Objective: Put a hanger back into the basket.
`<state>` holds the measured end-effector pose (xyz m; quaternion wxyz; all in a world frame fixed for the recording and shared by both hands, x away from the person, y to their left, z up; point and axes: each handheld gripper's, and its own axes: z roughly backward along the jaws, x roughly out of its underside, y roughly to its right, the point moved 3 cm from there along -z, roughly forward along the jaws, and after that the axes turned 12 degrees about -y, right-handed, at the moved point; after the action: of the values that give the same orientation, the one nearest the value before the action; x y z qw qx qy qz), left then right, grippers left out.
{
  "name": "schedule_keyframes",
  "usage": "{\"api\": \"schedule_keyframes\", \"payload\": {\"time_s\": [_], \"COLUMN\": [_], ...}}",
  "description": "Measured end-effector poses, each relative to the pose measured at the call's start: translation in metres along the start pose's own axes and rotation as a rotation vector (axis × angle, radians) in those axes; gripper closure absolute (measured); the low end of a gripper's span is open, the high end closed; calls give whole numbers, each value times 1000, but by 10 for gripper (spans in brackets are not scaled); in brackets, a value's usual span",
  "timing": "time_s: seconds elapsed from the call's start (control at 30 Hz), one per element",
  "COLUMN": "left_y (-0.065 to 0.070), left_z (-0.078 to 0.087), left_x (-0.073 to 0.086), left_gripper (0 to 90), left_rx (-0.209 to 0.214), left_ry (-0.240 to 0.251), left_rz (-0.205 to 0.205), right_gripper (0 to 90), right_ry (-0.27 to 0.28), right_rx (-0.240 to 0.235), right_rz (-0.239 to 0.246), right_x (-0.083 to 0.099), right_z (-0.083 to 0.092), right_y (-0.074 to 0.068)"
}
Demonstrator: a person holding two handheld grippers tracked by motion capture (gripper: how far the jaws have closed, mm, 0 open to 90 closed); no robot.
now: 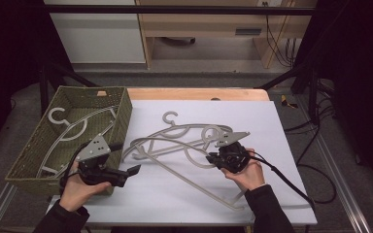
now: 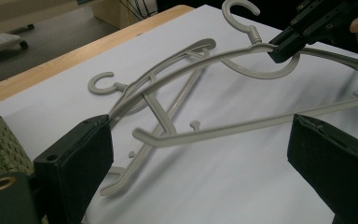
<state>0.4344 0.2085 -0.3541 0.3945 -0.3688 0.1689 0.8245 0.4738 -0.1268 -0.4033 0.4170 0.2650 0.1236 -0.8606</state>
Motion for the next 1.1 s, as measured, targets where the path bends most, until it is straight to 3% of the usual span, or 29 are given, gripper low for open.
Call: {"api": "schedule_keyframes", "payload": {"time_s": [0.23,0.57,0.93,1.1], "left_y": [5,23,37,40], "left_z": [-9,-33,-57,-66], "left_x": [-18,-36,-42,-42], "left_gripper": [65,65,100,146], "left_rx": [37,82,126,110], "left_ry": [-48,-132,-227,-263], "left_rz": [-43,-134,-236,-282], "right_gripper": [828,827,827,827], "right_ry": [-3,-22,-38,-47], "right_rx": [-30,-69,-97,-103], "right_rz": [71,143,195,209], "right_x": [-1,0,1,0], "right_z": [4,8,11,11], "right_y": [-12,-23,-30,-33]}}
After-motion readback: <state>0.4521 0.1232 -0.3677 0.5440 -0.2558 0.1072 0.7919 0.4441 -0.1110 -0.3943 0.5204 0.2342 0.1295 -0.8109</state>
